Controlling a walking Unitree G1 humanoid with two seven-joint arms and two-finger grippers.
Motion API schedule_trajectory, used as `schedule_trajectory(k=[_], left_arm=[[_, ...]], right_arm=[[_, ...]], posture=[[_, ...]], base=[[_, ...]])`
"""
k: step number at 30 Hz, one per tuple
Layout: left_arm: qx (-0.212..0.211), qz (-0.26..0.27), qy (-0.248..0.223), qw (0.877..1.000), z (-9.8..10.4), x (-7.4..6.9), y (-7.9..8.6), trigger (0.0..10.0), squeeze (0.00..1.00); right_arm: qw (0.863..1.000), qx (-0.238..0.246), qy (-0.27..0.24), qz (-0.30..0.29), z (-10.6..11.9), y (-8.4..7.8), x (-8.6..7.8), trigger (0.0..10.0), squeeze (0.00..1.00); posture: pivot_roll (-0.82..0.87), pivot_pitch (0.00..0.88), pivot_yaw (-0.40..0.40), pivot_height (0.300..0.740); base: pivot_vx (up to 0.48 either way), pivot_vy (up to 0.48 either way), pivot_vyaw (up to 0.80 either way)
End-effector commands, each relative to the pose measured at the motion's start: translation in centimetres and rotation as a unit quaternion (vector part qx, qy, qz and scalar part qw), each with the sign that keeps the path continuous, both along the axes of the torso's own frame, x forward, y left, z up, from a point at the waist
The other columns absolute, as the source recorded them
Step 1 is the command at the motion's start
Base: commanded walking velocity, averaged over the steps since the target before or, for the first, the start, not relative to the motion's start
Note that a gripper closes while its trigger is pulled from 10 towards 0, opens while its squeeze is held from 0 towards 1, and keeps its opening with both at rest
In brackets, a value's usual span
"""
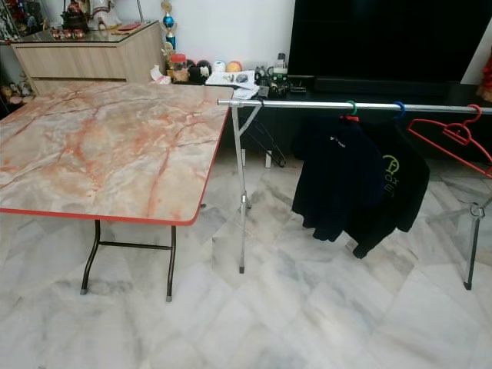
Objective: Hang hanger
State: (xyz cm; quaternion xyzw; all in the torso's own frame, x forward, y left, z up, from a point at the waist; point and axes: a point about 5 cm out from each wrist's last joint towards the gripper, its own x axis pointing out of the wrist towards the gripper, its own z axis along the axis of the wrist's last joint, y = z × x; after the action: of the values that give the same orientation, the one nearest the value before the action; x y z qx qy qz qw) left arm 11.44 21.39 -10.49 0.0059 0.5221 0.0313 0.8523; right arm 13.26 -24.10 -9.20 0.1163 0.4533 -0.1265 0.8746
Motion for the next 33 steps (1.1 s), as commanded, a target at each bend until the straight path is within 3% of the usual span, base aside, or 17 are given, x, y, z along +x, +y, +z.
schedule_trajectory(k=[1, 14, 22, 33], left_arm=[[0.007, -0.006, 0.009, 1.0, 0.0, -0.1, 0.2, 10.0, 0.0], [0.001, -0.005, 0.008, 1.0, 0.0, 0.0, 0.0, 10.0, 0.0], [-0.006, -0.013, 0.0, 1.0, 0.0, 1.0, -1.4, 10.0, 0.0], [0.007, -0.014, 0.01, 1.0, 0.0, 0.6, -0.8, 10.0, 0.0]], right_arm=[[1.0, 0.002, -0.004, -0.009, 0.0, 0.0, 0.1, 10.0, 0.0], [1.0, -0.006, -0.015, 0.004, 0.4, -0.6, 0.4, 10.0, 0.0], [1.0, -0.01, -0.011, 0.006, 0.4, -0.6, 0.4, 10.0, 0.0], [1.0, -0.003, -0.012, 0.009, 0.2, -0.2, 0.4, 10.0, 0.0]], posture=[[0.18, 0.0, 0.019, 0.74], [0.17, 0.0, 0.008, 0.74], [0.16, 0.0, 0.005, 0.74], [0.16, 0.0, 0.014, 0.74]], base=[[0.311, 0.0, -0.75], [0.321, 0.0, -0.16], [0.327, 0.0, 0.0], [0.149, 0.0, 0.0]])
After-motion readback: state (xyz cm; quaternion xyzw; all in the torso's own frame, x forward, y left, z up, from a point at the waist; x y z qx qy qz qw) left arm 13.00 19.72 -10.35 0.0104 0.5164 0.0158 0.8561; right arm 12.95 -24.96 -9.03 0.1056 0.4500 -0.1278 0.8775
